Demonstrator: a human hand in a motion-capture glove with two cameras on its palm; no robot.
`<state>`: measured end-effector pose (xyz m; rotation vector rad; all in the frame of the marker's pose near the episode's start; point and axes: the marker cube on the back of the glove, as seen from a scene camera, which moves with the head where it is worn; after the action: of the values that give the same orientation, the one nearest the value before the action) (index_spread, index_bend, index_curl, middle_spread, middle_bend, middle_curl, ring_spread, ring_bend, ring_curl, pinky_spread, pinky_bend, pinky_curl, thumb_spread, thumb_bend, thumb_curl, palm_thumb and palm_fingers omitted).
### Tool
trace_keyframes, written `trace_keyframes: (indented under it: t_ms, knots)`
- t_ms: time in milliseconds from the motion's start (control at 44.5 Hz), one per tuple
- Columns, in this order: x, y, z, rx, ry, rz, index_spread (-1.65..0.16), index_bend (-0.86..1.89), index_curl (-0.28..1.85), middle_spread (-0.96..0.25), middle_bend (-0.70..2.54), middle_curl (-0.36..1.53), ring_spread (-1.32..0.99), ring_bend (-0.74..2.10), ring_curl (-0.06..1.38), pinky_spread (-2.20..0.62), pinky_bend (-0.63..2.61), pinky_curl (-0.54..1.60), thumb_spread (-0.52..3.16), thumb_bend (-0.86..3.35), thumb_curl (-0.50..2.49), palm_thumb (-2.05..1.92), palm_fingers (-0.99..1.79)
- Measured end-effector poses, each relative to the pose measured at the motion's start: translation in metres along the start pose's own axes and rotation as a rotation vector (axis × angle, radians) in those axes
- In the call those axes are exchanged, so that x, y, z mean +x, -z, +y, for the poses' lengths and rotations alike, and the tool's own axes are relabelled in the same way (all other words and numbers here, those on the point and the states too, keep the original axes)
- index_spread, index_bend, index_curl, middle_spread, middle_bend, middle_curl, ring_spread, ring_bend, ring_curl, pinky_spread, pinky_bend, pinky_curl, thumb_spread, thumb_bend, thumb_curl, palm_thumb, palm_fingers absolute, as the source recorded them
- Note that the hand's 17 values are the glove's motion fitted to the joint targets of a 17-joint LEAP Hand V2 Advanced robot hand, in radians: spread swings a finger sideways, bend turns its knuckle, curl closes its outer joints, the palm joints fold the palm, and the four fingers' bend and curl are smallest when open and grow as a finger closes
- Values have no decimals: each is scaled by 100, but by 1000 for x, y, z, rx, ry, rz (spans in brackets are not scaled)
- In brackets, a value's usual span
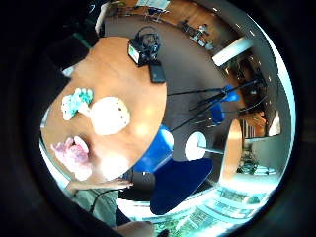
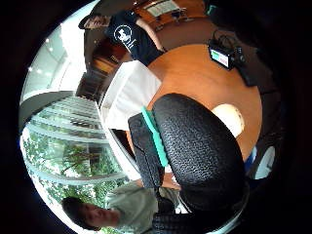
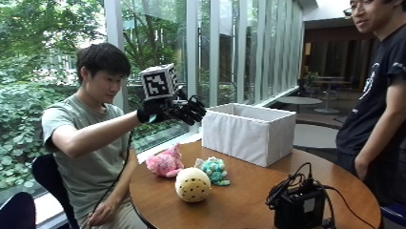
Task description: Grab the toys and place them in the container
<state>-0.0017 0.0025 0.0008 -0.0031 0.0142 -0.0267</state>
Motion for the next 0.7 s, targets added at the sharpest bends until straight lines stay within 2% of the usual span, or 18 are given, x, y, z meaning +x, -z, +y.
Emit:
trace_keyframes:
  t_ms: [135, 270, 562, 697]
  knots:
    - [-5, 0, 6, -10, 21, -8, -18, 9, 3, -16, 19, 7, -17, 49, 13, -13, 66, 21, 81, -8, 0, -12, 31]
    - [-4, 2, 10, -23, 18, -38, -22, 11, 6, -20, 21, 12, -22, 55, 17, -15, 71, 25, 106, -8, 1, -13, 26]
    - [4, -15, 3, -87, 1, 88, -26, 15, 11, -23, 25, 20, -26, 60, 20, -16, 77, 30, 127, -8, 3, -13, 18]
    - [22, -65, -18, -219, -159, 88, -27, 17, 15, -24, 24, 23, -24, 56, 20, -10, 81, 32, 129, -7, 4, -12, 12]
